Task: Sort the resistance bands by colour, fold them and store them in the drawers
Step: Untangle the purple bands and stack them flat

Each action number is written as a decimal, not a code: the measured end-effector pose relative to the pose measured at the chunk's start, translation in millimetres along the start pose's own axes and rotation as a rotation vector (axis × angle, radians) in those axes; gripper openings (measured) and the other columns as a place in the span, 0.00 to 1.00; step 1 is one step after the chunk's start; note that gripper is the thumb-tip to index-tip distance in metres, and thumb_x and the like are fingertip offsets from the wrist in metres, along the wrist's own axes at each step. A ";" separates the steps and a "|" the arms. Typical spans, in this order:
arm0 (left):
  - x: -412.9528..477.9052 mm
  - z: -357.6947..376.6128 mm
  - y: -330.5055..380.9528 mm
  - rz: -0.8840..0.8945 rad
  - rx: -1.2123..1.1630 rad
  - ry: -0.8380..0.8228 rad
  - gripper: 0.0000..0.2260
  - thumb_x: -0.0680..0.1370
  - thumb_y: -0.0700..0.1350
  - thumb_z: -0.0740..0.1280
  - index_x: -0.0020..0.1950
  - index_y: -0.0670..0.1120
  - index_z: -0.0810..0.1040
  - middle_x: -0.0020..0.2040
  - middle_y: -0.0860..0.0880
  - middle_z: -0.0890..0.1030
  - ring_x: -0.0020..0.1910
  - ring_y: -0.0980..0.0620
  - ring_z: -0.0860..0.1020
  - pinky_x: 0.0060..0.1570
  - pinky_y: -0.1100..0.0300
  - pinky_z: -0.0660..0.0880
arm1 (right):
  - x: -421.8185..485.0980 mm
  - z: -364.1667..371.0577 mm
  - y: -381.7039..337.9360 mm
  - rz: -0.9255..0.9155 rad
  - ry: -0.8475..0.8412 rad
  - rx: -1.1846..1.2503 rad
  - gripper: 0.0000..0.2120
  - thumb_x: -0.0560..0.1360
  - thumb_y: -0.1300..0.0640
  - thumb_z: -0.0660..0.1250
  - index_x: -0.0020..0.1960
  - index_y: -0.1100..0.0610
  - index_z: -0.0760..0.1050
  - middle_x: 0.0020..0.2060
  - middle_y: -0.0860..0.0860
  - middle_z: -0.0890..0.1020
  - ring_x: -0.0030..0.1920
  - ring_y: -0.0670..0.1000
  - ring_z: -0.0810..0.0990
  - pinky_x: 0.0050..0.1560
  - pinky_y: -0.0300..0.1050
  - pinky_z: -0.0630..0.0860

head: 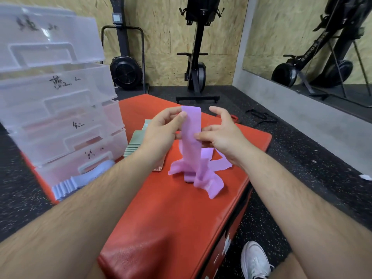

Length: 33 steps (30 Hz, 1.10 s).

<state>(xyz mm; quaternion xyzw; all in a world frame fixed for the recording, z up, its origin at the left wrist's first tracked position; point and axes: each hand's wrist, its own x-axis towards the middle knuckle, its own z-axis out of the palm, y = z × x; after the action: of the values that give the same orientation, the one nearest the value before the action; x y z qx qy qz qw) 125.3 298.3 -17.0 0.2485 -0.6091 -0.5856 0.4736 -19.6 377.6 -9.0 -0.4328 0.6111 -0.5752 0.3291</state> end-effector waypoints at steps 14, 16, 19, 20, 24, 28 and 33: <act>-0.5 -16.2 -6.3 -0.086 0.073 -0.076 0.01 0.78 0.37 0.70 0.47 0.41 0.79 0.37 0.49 0.82 0.34 0.54 0.79 0.38 0.61 0.77 | -6.8 7.9 -1.6 0.006 -0.137 -0.266 0.39 0.71 0.66 0.75 0.74 0.45 0.62 0.44 0.57 0.83 0.38 0.51 0.81 0.33 0.34 0.76; -0.9 -17.7 -5.9 -0.109 0.028 -0.076 0.05 0.78 0.38 0.69 0.54 0.40 0.80 0.42 0.47 0.83 0.37 0.54 0.81 0.39 0.61 0.77 | -6.9 12.1 -2.5 -0.005 -0.080 -0.265 0.34 0.71 0.68 0.72 0.72 0.49 0.66 0.41 0.57 0.82 0.35 0.51 0.78 0.29 0.35 0.74; -4.1 -19.6 -5.5 -0.143 0.134 -0.152 0.09 0.78 0.44 0.71 0.57 0.43 0.81 0.49 0.48 0.86 0.46 0.54 0.83 0.46 0.59 0.78 | -1.5 12.4 -5.3 -0.054 0.015 -0.100 0.28 0.72 0.67 0.72 0.67 0.51 0.69 0.43 0.57 0.85 0.37 0.50 0.81 0.44 0.44 0.81; -4.6 -21.0 -6.9 -0.153 0.187 -0.188 0.11 0.77 0.47 0.72 0.58 0.45 0.81 0.51 0.50 0.86 0.49 0.54 0.83 0.49 0.59 0.78 | 1.2 11.1 -5.4 -0.063 0.032 -0.055 0.26 0.72 0.66 0.72 0.66 0.51 0.70 0.45 0.57 0.85 0.38 0.50 0.82 0.46 0.46 0.81; -5.8 -26.9 -14.8 -0.172 0.293 -0.286 0.14 0.74 0.47 0.75 0.59 0.49 0.80 0.53 0.50 0.85 0.52 0.52 0.83 0.47 0.59 0.78 | 5.7 6.1 -6.3 -0.066 0.065 0.027 0.22 0.73 0.64 0.73 0.62 0.50 0.73 0.44 0.57 0.84 0.37 0.51 0.82 0.49 0.50 0.83; -6.0 -22.2 -12.6 -0.101 0.340 -0.159 0.07 0.76 0.38 0.73 0.53 0.42 0.81 0.46 0.45 0.85 0.41 0.54 0.81 0.41 0.61 0.78 | 2.7 0.9 -6.4 -0.074 0.038 0.087 0.24 0.74 0.61 0.74 0.66 0.50 0.71 0.46 0.55 0.86 0.41 0.51 0.84 0.51 0.48 0.82; -5.1 -20.3 -6.8 -0.092 0.247 -0.130 0.07 0.77 0.39 0.72 0.53 0.39 0.81 0.46 0.40 0.85 0.41 0.52 0.81 0.43 0.57 0.77 | -1.2 3.1 2.0 -0.101 -0.049 -0.110 0.29 0.72 0.62 0.76 0.68 0.45 0.70 0.44 0.54 0.85 0.44 0.53 0.85 0.53 0.52 0.81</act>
<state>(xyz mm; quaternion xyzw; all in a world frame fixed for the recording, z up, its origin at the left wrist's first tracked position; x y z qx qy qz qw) 143.4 291.7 -27.7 0.2942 -0.6939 -0.5421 0.3716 -16.7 377.4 -11.5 -0.4943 0.6109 -0.5461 0.2902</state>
